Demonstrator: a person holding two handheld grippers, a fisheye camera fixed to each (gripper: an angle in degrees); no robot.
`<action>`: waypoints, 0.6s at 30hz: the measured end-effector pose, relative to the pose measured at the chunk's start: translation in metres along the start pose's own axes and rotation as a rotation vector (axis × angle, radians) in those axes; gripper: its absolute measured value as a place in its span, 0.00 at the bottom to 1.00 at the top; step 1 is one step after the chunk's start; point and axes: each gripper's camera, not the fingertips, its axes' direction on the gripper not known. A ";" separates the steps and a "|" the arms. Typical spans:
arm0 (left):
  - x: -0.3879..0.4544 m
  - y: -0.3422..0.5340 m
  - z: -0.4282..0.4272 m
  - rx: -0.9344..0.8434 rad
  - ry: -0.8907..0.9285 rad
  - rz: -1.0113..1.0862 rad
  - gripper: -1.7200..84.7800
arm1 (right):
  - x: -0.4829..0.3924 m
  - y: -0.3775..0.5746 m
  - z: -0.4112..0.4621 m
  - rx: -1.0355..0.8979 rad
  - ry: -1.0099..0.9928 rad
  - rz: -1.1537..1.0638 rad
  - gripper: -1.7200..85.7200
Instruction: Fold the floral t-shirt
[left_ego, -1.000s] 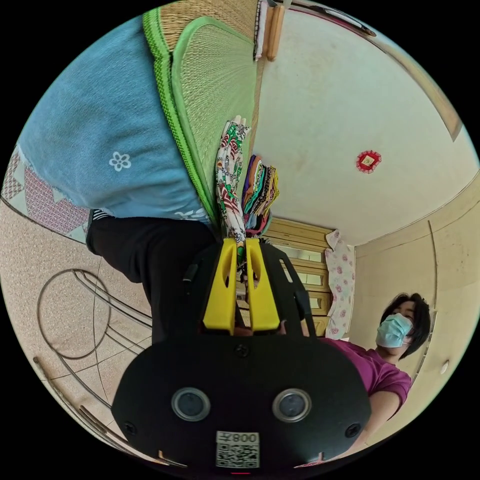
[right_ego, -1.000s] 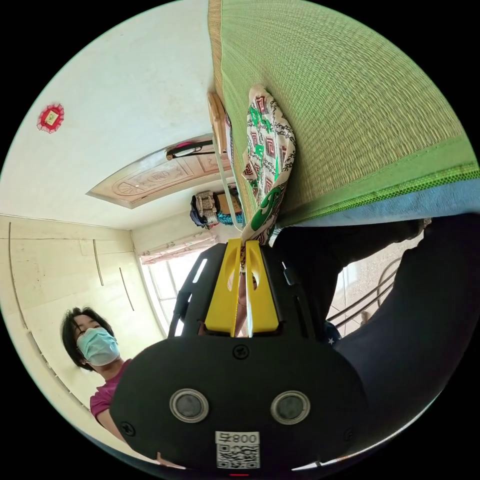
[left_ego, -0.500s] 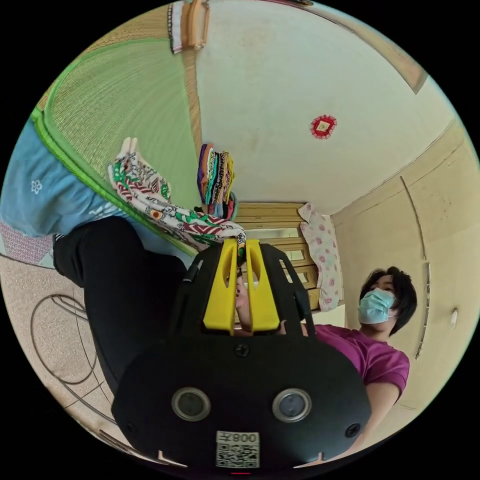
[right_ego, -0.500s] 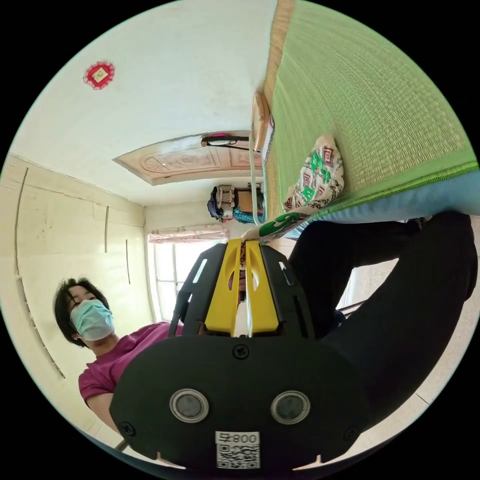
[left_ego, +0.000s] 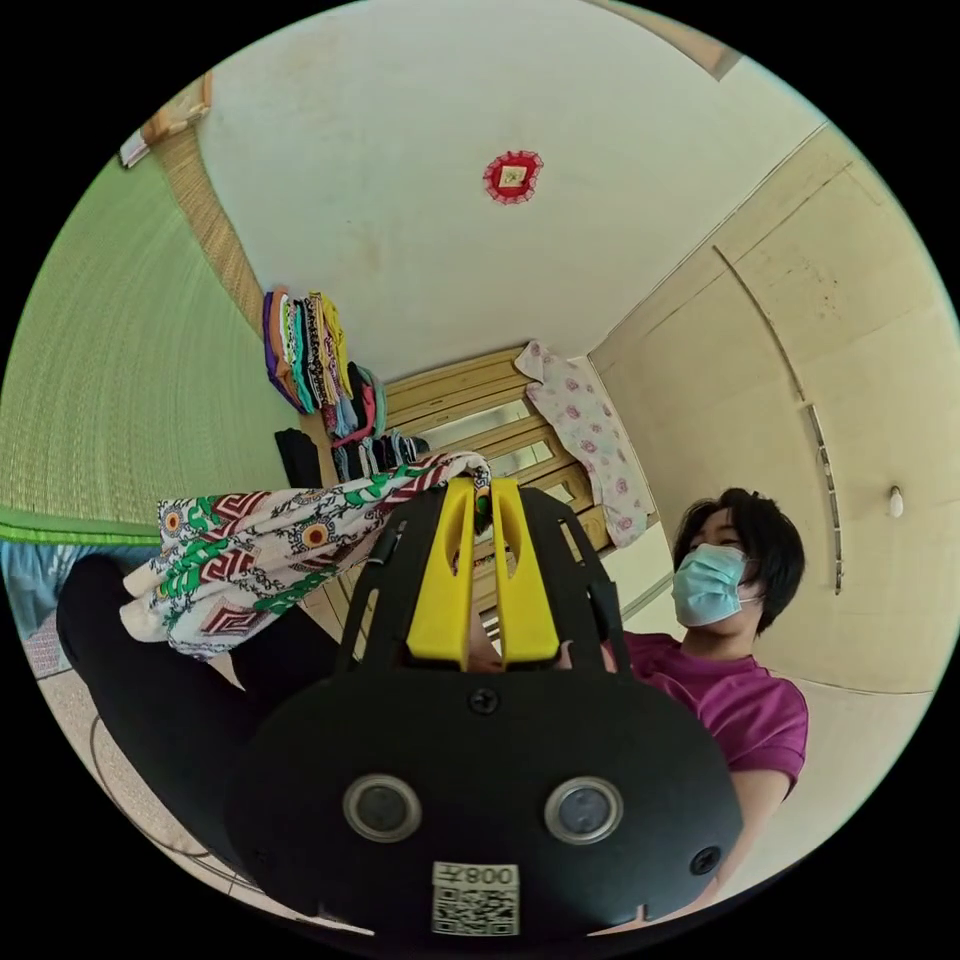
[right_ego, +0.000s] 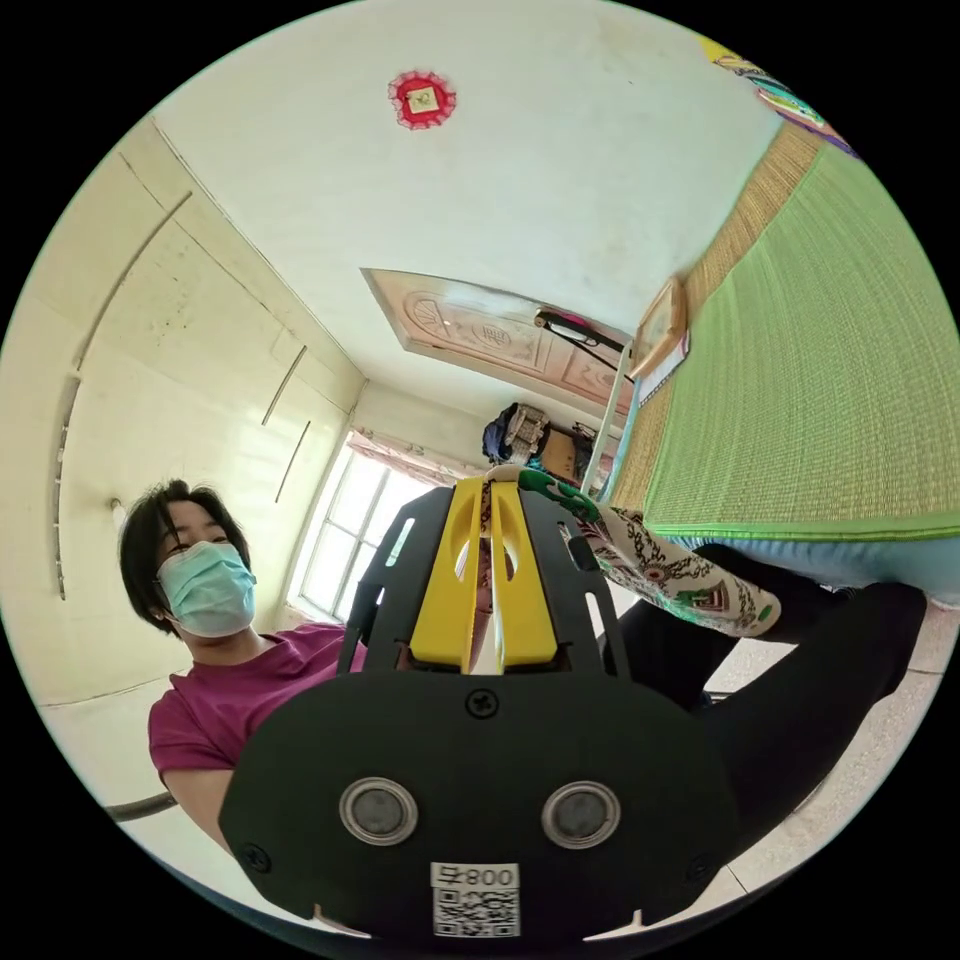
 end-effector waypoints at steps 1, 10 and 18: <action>-0.007 -0.001 0.013 -0.015 0.011 0.002 0.05 | -0.003 0.002 -0.005 0.006 0.002 -0.005 0.03; -0.108 -0.023 0.118 -0.120 0.039 -0.053 0.05 | -0.005 0.029 -0.084 0.134 0.031 -0.012 0.03; -0.250 -0.082 0.238 -0.195 0.000 -0.157 0.05 | 0.043 -0.013 -0.181 0.268 0.078 0.062 0.03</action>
